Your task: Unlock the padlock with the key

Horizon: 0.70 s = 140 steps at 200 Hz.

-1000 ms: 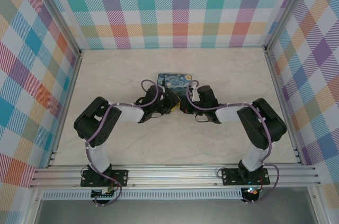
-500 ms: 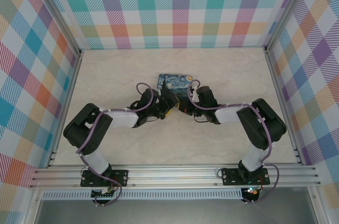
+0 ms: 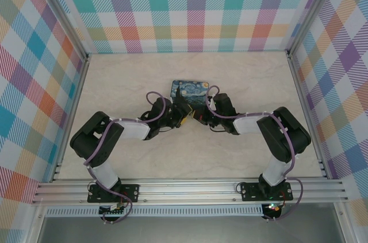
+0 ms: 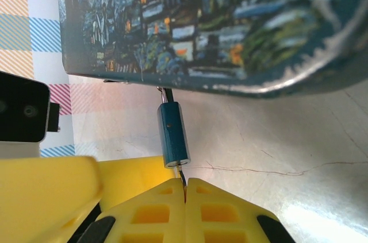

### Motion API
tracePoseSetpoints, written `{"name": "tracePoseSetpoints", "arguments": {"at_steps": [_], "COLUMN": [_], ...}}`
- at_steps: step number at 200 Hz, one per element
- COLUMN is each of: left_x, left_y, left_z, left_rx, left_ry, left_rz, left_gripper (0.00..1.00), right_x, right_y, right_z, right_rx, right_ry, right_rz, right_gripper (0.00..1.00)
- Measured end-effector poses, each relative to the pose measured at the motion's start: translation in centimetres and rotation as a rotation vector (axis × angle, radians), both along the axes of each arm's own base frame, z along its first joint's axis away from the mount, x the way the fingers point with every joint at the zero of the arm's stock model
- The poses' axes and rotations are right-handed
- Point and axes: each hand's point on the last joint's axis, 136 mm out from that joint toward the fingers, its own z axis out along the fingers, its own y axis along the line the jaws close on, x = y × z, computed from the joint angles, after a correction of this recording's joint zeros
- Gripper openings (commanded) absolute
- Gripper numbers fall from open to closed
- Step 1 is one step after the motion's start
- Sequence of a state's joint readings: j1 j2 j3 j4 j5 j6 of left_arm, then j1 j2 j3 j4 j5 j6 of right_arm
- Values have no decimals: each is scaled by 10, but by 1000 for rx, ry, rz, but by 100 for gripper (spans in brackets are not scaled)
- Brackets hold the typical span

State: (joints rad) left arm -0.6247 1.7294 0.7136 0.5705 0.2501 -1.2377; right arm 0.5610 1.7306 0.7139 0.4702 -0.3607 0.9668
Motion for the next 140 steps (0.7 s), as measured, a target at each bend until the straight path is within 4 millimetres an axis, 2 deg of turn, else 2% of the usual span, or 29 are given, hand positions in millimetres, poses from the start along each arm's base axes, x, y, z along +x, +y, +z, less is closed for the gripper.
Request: {"name": "tracePoseSetpoints", "arguments": {"at_steps": [86, 140], "left_x": [7, 13], "left_y": [-3, -3], "left_z": [-19, -18], "left_rx": [-24, -37], "left_ry": [35, 14], "left_rz": [34, 59], "left_gripper": [43, 40], "right_x": [-1, -1], "right_y": [1, 1], "right_z": [0, 0], "right_rx": [6, 7], "right_ry": [14, 16], "right_rz": [-8, -9], "right_gripper": [2, 2]}}
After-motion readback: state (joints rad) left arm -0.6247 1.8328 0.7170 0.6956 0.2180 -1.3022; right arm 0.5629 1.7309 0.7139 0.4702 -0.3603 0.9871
